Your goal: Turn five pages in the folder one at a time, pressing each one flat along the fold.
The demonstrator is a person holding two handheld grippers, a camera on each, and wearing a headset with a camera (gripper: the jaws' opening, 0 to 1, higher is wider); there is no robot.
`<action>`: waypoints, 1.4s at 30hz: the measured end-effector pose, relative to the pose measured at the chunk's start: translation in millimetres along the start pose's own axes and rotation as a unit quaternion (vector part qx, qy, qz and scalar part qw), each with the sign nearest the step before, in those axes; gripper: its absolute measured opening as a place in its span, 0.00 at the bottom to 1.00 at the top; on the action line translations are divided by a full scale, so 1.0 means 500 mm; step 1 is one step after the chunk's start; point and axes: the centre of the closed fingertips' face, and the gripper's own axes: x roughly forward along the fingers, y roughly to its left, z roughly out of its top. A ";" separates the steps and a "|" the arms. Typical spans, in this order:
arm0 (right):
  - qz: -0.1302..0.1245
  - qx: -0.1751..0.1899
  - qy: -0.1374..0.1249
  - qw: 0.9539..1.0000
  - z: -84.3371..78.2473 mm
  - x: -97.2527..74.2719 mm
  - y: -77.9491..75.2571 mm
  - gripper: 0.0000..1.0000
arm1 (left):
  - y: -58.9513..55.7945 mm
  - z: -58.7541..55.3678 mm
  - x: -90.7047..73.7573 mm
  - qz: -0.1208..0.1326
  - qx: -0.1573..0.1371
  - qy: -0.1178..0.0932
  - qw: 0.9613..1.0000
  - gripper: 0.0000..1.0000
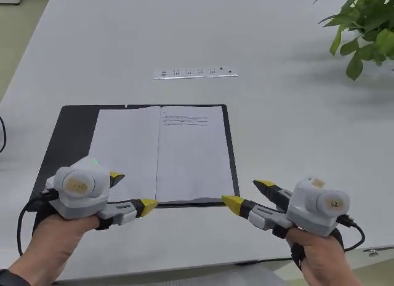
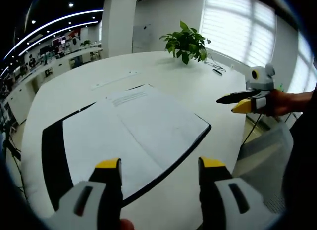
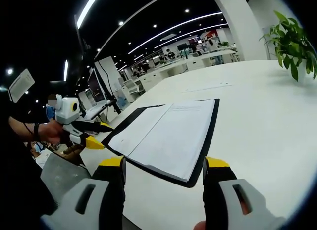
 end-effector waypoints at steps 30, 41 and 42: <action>-0.009 0.021 0.009 1.000 -0.005 0.002 -0.035 0.61 | -0.151 0.082 0.216 -0.102 0.045 0.012 0.994 0.66; -0.008 0.029 0.012 0.999 -0.006 0.007 -0.050 0.60 | -0.160 0.080 0.280 -0.092 0.064 0.024 0.993 0.63; -0.008 0.029 0.012 0.999 -0.007 0.007 -0.050 0.60 | -0.161 0.077 0.284 -0.089 0.070 0.028 0.993 0.62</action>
